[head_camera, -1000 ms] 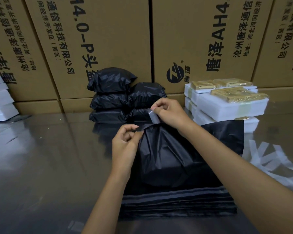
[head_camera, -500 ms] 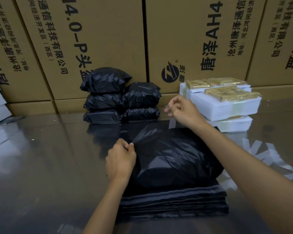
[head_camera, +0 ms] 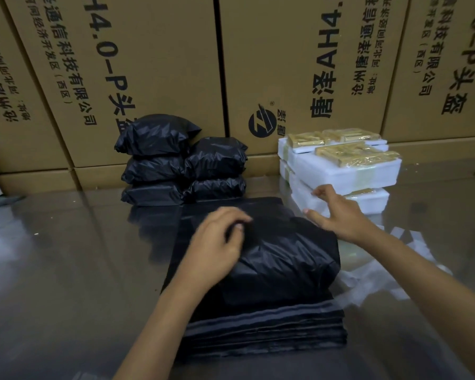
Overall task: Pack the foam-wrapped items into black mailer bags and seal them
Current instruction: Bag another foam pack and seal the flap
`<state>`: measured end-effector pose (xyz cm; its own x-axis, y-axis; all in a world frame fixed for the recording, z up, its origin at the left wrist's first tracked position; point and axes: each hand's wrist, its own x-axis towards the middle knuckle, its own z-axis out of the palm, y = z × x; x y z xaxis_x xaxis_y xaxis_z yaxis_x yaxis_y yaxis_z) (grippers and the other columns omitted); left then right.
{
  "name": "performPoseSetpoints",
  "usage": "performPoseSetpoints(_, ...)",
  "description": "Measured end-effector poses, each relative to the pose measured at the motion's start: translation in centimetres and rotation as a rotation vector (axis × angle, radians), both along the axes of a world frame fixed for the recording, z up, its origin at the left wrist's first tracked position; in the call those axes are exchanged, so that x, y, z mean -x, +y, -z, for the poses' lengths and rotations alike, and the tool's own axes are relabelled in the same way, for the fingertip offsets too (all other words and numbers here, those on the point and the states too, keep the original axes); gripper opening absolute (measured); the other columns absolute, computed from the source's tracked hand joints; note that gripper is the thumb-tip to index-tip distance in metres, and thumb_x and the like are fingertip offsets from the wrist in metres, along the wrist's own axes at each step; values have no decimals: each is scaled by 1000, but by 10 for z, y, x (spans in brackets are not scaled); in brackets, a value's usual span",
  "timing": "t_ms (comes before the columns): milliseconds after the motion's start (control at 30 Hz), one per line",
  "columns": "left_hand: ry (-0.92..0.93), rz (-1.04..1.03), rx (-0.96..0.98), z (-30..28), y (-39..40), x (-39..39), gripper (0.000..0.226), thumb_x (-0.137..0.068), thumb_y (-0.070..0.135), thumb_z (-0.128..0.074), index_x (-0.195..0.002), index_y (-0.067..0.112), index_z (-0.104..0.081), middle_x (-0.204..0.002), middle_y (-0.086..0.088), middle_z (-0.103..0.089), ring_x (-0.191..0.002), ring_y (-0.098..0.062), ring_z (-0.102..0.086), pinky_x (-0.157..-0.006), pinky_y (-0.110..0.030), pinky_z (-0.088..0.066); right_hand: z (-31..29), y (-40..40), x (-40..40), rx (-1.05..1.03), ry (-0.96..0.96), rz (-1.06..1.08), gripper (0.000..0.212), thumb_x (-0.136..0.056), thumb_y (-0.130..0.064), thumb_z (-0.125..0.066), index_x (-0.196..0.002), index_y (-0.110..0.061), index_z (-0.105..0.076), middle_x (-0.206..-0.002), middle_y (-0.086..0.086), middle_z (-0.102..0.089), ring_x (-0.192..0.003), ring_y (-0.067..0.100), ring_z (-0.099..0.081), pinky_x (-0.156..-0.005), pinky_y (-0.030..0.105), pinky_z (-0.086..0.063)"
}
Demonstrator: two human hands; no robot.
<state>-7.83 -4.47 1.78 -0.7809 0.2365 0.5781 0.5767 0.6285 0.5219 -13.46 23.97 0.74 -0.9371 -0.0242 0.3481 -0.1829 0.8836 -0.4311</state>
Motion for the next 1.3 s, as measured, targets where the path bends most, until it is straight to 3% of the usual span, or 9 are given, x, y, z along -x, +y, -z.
performPoseSetpoints(167,-142,230,520,-6,60,1,55,-103,52,-31,-151,26,-38,-158,10,-32,-148,-6,-17,-118,-25,-8,35,42,-14,-187,8,151,58,-94,-52,-55,-137,-16,-39,-143,5,-52,-133,25,-48,-107,43,-30)
performPoseSetpoints(400,-336,181,921,-24,118,22,66,-99,63,-25,-142,20,-51,-163,0,-21,-152,-18,-3,-121,-42,3,49,86,-45,-339,-29,181,73,-95,-55,-53,-152,-20,-27,-155,2,-39,-146,18,-28,-115,38,-21)
performPoseSetpoints(567,-464,76,1126,-26,140,34,76,-94,66,-30,-156,22,-25,-166,2,-4,-151,-19,12,-120,-50,13,44,94,-64,-302,-23,190,78,-94,-54,-56,-157,-22,-23,-137,0,-55,-130,19,-45,-112,38,-27)
performPoseSetpoints(800,-318,-102,487,-27,86,27,54,-99,57,-34,-150,39,-31,-166,9,0,-152,-17,1,-118,-54,-4,4,52,-69,0,188,189,29,-92,-29,-67,-118,-17,-66,-64,-1,-59,-71,23,-61,-75,34,-44)
performPoseSetpoints(933,-613,-492,188,-5,19,12,78,-95,67,-29,-149,11,-34,-156,-15,-28,-139,-35,-33,-107,-45,-33,-11,4,-78,348,-213,-4,65,-88,-67,-50,-96,-8,-75,-87,8,-73,-80,17,-67,-73,22,-47)
performPoseSetpoints(1033,-915,-391,-45,3,6,2,79,-88,79,-27,-123,16,-61,-139,-9,-55,-105,-23,-55,-91,-34,-39,-9,-30,-83,471,-537,-37,87,-69,-91,-45,-103,-18,-77,-102,1,-75,-91,8,-67,-87,26,-51)
performPoseSetpoints(1100,-945,-318,-180,4,7,-2,75,-80,85,-35,-109,23,-64,-134,-4,-60,-96,-17,-56,-92,-32,-40,-4,-48,-84,566,-552,-21,77,-63,-91,-53,-97,-28,-78,-100,-10,-75,-92,7,-68,-84,24,-52)
performPoseSetpoints(1233,-934,-209,-343,10,5,0,119,-46,100,-52,-147,37,-42,-155,5,-36,-137,-22,-42,-114,-43,-35,8,-72,-88,869,-433,-109,42,-71,-70,-71,-107,-47,-70,-104,-22,-73,-87,-3,-70,-63,7,-51)
performPoseSetpoints(1300,-880,-116,-463,8,1,8,112,-42,96,-64,-141,47,-42,-146,14,-43,-129,-16,-49,-107,-38,-43,6,-78,-85,963,-360,-205,50,-71,-64,-75,-118,-60,-59,-110,-32,-69,-92,-11,-67,-69,8,-53)
